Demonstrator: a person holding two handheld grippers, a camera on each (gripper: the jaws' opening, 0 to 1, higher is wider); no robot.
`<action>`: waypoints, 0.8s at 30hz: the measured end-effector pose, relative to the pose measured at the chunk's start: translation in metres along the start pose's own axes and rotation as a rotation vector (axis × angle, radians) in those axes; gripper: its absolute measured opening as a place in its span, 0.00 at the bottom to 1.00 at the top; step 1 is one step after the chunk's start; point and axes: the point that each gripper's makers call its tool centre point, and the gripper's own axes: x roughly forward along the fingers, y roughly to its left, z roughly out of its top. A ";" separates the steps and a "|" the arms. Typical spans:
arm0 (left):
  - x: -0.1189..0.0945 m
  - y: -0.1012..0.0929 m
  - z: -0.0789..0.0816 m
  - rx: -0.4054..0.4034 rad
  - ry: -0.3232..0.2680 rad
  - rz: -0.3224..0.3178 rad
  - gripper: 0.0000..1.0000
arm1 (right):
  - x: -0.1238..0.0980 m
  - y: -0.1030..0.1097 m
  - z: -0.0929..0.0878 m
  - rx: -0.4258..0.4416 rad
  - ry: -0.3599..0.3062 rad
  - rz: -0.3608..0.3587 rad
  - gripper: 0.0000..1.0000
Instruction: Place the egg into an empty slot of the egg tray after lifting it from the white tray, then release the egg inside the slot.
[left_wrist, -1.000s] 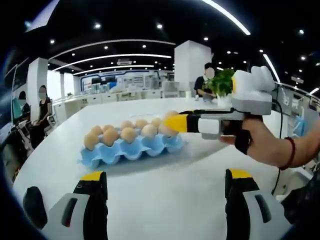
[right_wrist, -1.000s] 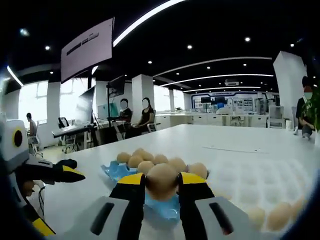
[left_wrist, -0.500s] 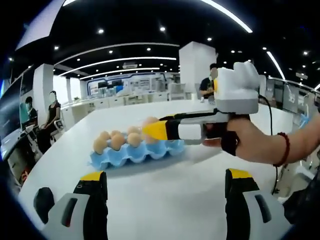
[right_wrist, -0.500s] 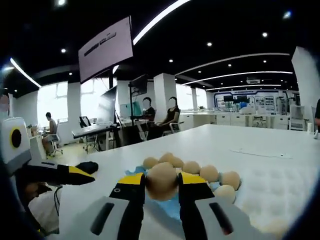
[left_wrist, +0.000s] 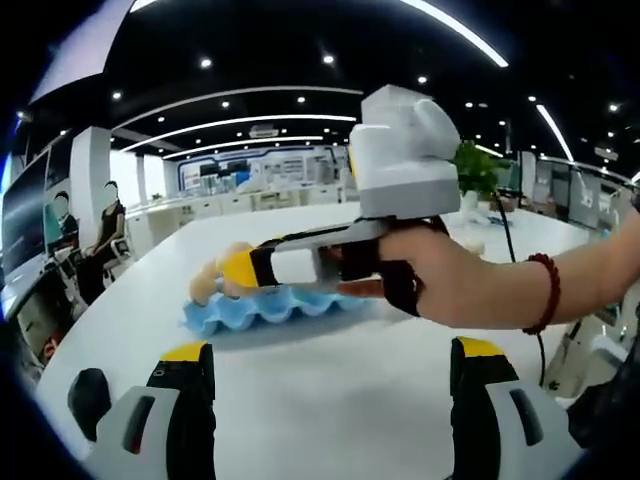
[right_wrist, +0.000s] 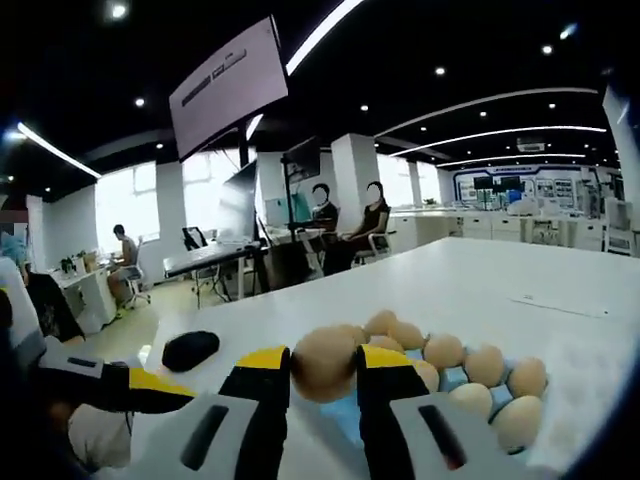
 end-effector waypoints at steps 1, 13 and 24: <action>0.000 0.000 -0.001 0.000 0.000 0.005 1.00 | 0.005 0.003 -0.001 -0.004 0.003 0.006 0.27; -0.005 0.011 -0.006 -0.005 0.010 0.023 1.00 | 0.045 0.013 -0.011 -0.045 0.049 0.028 0.27; -0.005 0.017 -0.012 -0.013 0.025 0.036 1.00 | 0.062 0.006 -0.028 -0.070 0.089 0.026 0.27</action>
